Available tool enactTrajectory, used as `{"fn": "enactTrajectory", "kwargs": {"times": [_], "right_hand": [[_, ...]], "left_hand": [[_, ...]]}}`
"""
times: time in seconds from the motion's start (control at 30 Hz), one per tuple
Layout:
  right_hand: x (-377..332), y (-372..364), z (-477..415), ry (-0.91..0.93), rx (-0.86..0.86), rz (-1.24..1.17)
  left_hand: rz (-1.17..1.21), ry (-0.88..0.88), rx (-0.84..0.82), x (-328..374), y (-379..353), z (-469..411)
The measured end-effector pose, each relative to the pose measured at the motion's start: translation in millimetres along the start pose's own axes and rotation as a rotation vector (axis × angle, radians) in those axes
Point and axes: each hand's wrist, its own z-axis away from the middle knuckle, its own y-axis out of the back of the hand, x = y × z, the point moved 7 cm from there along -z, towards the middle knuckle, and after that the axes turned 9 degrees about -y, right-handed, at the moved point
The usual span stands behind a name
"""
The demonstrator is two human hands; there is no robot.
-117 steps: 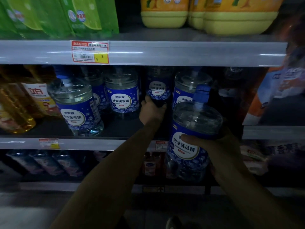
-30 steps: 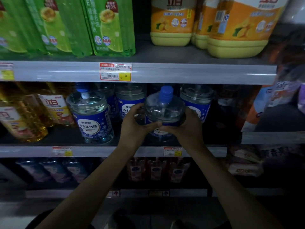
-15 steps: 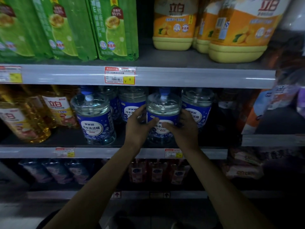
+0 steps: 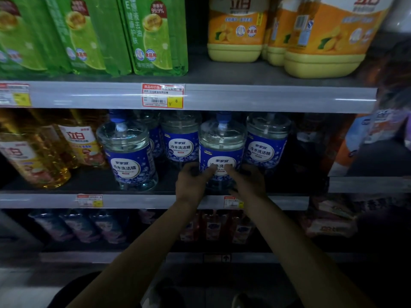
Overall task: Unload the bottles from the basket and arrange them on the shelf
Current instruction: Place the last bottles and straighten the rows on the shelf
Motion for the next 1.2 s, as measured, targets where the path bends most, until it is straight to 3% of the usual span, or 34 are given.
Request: {"fn": "enactTrajectory", "kwargs": {"times": [0.27,0.6,0.93,1.2], "right_hand": [[-5,-11,2,-0.103,-0.079,-0.164],[-7,-19,-15,-0.172,-0.049,-0.282],[-8,-31,-29,-0.074,-0.123,-0.280],[-13,-31,-28,-0.022,-0.190,-0.205]], "left_hand": [[0.008,0.075,0.051,0,-7,-3],[0.234,0.188,0.101,-8,-23,-17],[0.392,0.194,0.002,-3,-37,-24],[0.370,0.165,-0.020,-1,-43,-28]]}}
